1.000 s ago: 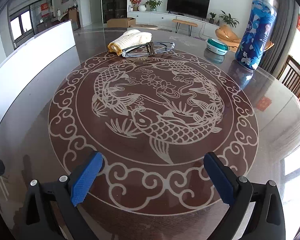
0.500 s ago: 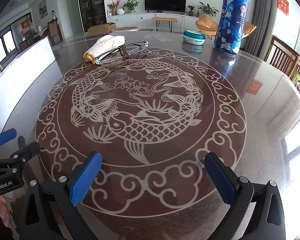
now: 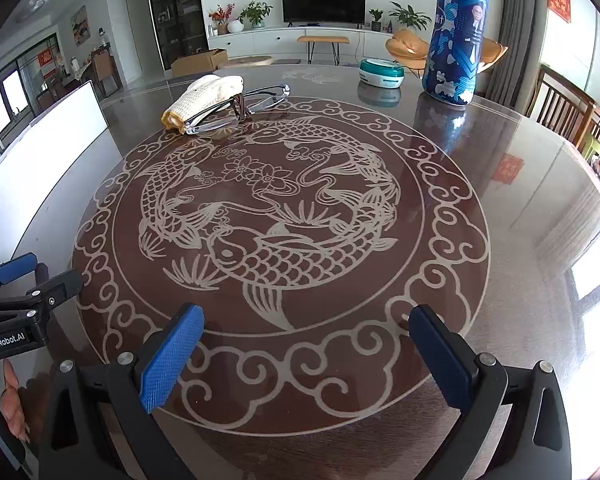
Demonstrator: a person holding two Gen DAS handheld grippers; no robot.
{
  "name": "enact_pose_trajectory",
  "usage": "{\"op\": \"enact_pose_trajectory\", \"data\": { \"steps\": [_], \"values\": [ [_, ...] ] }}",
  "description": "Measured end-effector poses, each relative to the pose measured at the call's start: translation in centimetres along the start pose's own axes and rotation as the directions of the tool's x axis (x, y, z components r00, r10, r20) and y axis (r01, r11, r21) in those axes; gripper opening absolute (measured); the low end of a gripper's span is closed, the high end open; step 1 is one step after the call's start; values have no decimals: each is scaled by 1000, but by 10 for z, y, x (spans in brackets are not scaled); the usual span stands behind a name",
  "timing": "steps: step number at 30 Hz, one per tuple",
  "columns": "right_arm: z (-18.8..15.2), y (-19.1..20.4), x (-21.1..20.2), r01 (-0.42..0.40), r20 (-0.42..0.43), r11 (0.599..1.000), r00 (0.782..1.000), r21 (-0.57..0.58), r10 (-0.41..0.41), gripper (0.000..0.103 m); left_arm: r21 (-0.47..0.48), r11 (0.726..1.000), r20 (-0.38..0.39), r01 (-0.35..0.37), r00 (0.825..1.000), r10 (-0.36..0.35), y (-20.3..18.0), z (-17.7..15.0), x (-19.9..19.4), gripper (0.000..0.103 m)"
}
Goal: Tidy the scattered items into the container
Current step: 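Return both tools to the table above the glove and glasses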
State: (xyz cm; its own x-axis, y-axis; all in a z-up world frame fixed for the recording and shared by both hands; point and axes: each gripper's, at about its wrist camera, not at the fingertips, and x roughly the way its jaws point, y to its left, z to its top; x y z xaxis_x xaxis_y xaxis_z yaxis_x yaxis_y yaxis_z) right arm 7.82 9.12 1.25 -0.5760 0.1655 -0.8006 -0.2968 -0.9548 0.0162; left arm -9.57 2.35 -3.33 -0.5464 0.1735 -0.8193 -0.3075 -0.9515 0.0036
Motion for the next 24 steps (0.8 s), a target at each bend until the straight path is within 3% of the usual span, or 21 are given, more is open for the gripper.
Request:
{"op": "enact_pose_trajectory", "data": {
  "steps": [24],
  "values": [
    [-1,-1,0,6,-2,1000,1000,2,-6,103,-1,1000,3,1,1000,-1,0,-1,-1,103]
  ]
}}
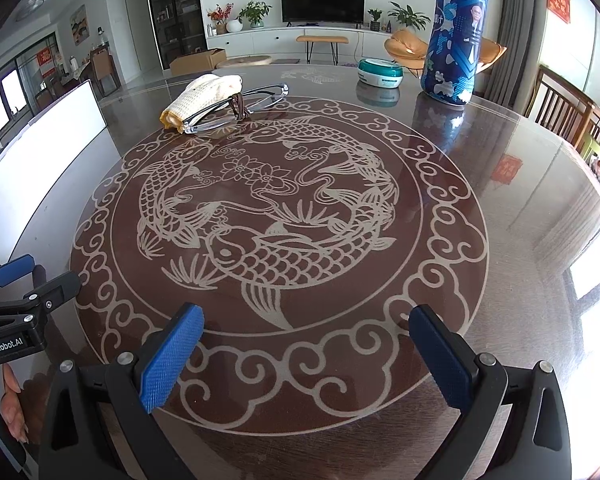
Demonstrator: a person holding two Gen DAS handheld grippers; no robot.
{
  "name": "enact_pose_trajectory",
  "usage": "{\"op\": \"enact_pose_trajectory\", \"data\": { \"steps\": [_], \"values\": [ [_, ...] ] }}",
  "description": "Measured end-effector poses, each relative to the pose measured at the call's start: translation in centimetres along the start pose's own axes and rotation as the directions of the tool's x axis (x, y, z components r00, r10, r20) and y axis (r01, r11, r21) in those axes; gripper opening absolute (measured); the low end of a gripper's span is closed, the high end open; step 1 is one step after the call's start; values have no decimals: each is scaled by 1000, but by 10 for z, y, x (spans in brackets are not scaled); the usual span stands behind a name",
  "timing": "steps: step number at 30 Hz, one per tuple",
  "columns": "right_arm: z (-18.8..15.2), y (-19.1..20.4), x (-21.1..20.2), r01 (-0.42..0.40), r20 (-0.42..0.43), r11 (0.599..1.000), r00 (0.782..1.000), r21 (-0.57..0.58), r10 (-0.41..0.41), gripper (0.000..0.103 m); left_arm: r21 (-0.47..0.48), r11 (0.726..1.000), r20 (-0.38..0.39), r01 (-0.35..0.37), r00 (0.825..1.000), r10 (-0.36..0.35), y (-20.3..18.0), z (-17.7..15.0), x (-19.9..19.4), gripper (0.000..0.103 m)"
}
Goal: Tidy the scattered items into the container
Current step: 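Return both tools to the table above the glove and glasses, then move the right gripper to the black-framed glasses and grasp them by the temple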
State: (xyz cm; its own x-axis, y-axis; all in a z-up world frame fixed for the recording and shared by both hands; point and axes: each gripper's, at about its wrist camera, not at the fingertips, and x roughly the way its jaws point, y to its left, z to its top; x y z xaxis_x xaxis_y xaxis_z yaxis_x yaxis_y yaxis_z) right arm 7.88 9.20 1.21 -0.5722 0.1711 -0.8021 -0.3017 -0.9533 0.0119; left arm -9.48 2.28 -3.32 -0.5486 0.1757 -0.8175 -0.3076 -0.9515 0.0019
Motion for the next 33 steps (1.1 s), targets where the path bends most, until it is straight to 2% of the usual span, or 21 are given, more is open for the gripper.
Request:
{"op": "enact_pose_trajectory", "data": {
  "steps": [3,8,17,21,24,27,30,33],
  "values": [
    [3,1,5,-7,-23,1000,1000,-9,6,103,-1,1000,1,-2,1000,2,0,0,0,103],
    [24,20,22,-46,-32,995,999,-88,43,103,-3,1000,4,-3,1000,3,0,-1,-1,103],
    [95,84,79,-94,-38,984,995,-152,89,103,-3,1000,4,-3,1000,3,0,-1,0,103],
    [127,104,104,-79,-36,988,997,-132,75,103,-3,1000,4,-2,1000,2,0,-1,0,103],
    [147,93,117,-36,-23,999,999,-31,35,103,-3,1000,5,-3,1000,3,-1,-1,0,103],
    [155,64,120,-8,-5,997,1000,77,8,103,-3,1000,5,-3,1000,3,-1,-1,0,103],
    [148,30,114,48,-6,988,999,145,-48,103,-3,1000,5,-3,1000,3,-1,-1,0,103],
    [135,3,103,50,-5,987,999,154,-50,103,-3,1000,5,-3,1000,3,-1,-1,1,103]
  ]
}}
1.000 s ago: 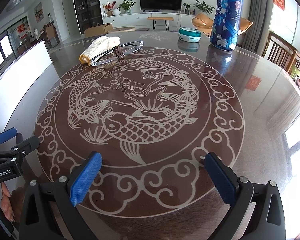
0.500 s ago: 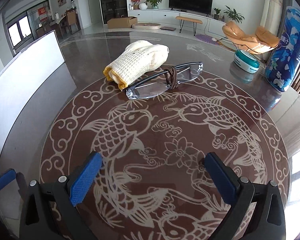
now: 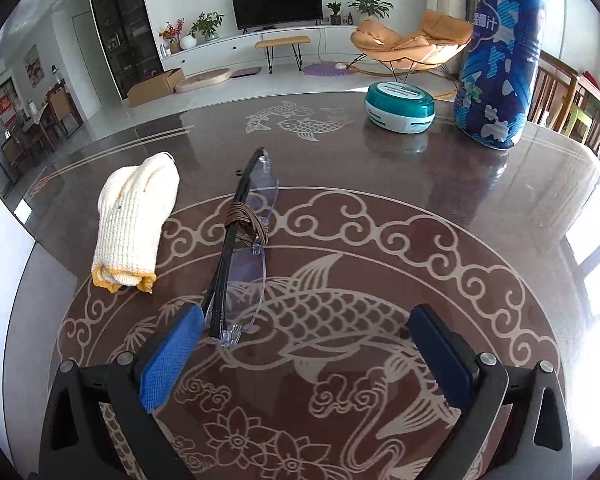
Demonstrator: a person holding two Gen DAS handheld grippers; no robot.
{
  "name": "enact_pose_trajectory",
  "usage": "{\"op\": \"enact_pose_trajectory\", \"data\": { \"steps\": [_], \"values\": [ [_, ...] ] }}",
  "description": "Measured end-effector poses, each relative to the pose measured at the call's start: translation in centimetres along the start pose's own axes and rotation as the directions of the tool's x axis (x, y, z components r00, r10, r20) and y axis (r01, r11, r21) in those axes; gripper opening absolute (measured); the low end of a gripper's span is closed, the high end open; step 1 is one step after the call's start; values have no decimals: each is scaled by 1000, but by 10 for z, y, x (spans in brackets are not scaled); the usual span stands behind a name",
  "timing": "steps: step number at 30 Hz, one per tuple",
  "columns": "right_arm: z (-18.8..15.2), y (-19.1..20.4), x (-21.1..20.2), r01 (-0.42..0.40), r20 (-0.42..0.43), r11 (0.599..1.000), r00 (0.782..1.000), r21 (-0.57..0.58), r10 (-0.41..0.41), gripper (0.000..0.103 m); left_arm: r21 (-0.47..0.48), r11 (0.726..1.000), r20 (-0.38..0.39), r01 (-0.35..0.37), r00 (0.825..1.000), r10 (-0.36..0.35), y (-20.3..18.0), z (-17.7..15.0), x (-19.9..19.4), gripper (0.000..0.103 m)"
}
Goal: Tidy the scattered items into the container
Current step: 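Move the right gripper to the black-framed glasses and grasp them by the temple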
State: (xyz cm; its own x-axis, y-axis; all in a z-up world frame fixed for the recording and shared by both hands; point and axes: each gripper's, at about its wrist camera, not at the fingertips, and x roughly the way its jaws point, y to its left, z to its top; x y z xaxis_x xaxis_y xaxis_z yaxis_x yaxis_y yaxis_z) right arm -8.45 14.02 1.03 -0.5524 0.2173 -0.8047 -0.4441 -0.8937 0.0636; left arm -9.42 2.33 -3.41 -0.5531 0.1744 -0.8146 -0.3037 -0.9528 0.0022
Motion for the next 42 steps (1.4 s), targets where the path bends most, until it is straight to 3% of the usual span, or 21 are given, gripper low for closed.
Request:
{"op": "enact_pose_trajectory", "data": {
  "steps": [6,11,17,32,33,35,38,42],
  "values": [
    [-25,-18,-18,-5,-26,993,1000,-118,2,103,0,1000,0,-1,1000,1,0,0,1,103],
    [-29,-15,-19,-22,-24,989,1000,-145,18,103,0,1000,0,-1,1000,1,0,0,1,103],
    [-28,12,-15,-124,-46,952,992,-281,115,103,0,1000,0,-1,1000,1,0,0,1,103],
    [26,43,31,-175,-63,920,984,-350,164,102,0,1000,1,-1,1000,1,0,0,1,103],
    [27,42,30,-173,-54,921,985,-348,165,99,0,1000,1,-1,1000,1,0,0,1,103],
    [29,41,24,-171,-16,923,984,-344,177,60,0,1000,1,-1,1000,1,0,0,1,103],
    [30,39,21,-171,2,926,983,-336,182,27,0,1000,1,-1,1000,1,0,0,1,103],
    [22,34,15,-170,3,923,983,-346,182,27,0,1000,1,-1,1000,1,0,0,1,103]
  ]
}}
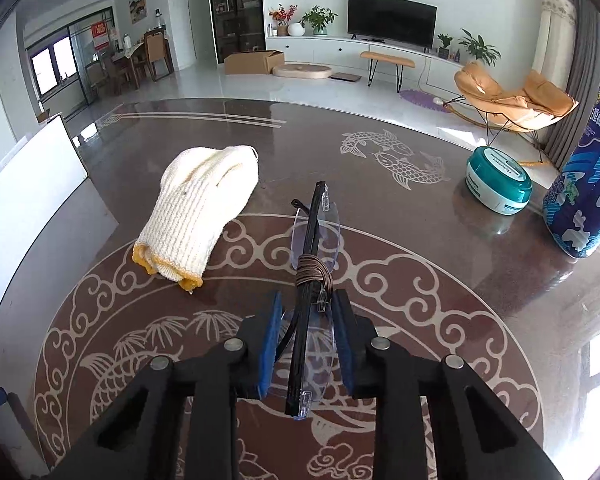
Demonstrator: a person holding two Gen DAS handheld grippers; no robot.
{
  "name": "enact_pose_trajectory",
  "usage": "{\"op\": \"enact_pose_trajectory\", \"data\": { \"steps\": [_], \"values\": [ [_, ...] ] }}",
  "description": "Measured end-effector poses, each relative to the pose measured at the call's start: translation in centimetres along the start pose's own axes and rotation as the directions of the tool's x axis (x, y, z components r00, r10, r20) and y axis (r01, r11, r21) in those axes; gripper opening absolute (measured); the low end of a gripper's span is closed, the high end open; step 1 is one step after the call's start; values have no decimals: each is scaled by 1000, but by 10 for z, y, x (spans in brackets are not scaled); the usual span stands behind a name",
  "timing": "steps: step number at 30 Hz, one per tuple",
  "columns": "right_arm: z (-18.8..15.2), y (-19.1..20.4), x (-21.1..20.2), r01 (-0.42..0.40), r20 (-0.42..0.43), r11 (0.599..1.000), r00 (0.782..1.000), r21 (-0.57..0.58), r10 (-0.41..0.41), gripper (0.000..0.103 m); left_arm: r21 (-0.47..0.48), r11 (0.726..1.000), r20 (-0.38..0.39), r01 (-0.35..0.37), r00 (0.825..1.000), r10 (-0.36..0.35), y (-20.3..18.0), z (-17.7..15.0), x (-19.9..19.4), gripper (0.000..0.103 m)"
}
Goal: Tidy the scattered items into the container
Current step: 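Move the right gripper to the black-framed glasses and grasp them by the temple, then lift the glasses with the right gripper while the left gripper grasps the cream glove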
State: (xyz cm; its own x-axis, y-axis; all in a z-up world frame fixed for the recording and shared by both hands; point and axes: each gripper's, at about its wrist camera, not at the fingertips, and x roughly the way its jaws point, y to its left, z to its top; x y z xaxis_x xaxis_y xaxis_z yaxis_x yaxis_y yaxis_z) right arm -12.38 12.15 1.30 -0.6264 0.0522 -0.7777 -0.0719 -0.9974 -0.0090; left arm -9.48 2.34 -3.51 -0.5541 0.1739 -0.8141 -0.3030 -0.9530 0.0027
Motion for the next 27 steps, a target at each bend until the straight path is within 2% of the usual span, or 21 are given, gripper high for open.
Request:
{"op": "enact_pose_trajectory", "data": {
  "steps": [7,10,13,16,19,24,27],
  "values": [
    [-44,-25,-35,54,0,998,999,17,-54,27,0,1000,0,0,1000,0,0,0,0,103],
    [-59,-41,-46,53,-1,997,999,62,-53,27,-1,1000,0,-2,1000,2,0,0,0,103],
    [-62,-49,-49,40,1,995,999,92,-40,27,-2,1000,0,-2,1000,2,0,0,1,103],
    [-61,-44,-48,70,-2,995,998,65,-70,27,-4,1000,0,-2,1000,2,0,0,0,103],
    [-61,-46,-49,59,-1,995,998,75,-59,27,-3,1000,1,-1,1000,1,-1,-1,-1,103],
    [-61,-47,-50,63,-1,995,998,71,-63,27,21,1000,-23,14,1000,-14,-11,23,16,103],
    [-61,-47,-50,63,-1,996,998,70,-63,27,43,999,-36,32,999,-30,-21,48,35,103]
  ]
}}
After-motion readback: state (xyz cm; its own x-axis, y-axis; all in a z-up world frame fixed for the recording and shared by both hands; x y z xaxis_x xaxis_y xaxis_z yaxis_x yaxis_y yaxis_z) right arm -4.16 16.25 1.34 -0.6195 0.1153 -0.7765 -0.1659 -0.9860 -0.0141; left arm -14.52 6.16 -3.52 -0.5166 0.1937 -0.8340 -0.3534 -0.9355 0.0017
